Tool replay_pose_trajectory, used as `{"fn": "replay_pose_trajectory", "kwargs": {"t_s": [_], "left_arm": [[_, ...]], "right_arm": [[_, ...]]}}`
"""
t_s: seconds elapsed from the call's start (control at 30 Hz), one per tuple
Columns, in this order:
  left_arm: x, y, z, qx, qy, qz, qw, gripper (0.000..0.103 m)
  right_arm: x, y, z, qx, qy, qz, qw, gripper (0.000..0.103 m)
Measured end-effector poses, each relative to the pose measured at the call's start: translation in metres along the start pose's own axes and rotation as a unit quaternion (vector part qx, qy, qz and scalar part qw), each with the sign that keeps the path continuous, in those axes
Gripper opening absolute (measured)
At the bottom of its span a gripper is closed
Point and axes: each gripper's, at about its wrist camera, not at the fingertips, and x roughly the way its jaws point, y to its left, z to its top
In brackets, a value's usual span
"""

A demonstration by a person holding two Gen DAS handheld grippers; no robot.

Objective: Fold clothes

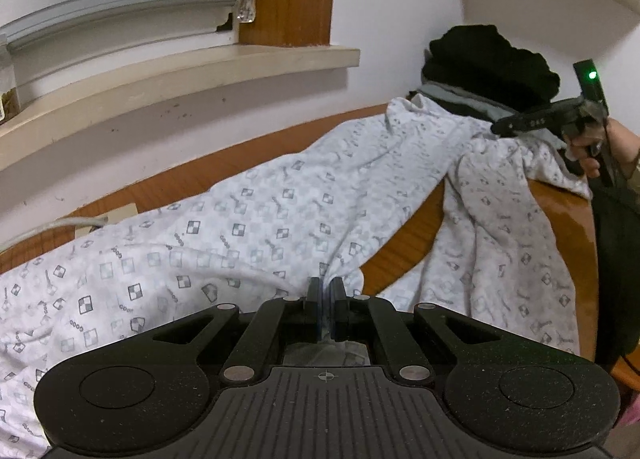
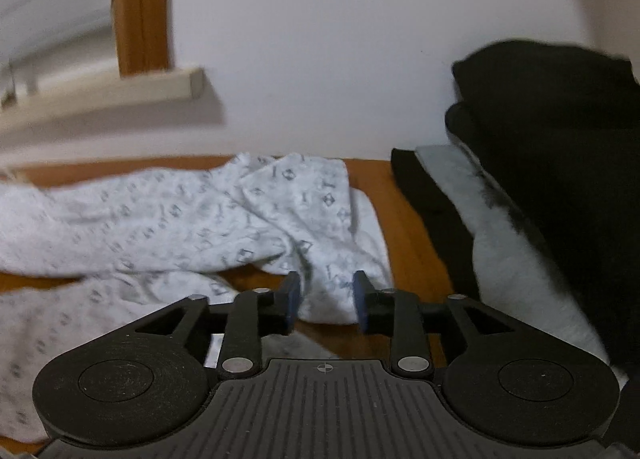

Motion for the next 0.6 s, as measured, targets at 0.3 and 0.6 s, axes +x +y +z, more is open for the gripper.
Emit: {"fn": "replay_pose_trajectory", "kwargs": {"t_s": [0.3, 0.6], "left_arm": [[-0.003, 0.008, 0.007, -0.012, -0.011, 0.006, 0.9998, 0.004], [0.003, 0.010, 0.002, -0.018, -0.005, 0.004, 0.9998, 0.003]], "right_arm": [[0.020, -0.018, 0.008, 0.008, 0.018, 0.000, 1.000, 0.043], [0.027, -0.031, 0.011, 0.047, 0.042, 0.031, 0.998, 0.044]]}}
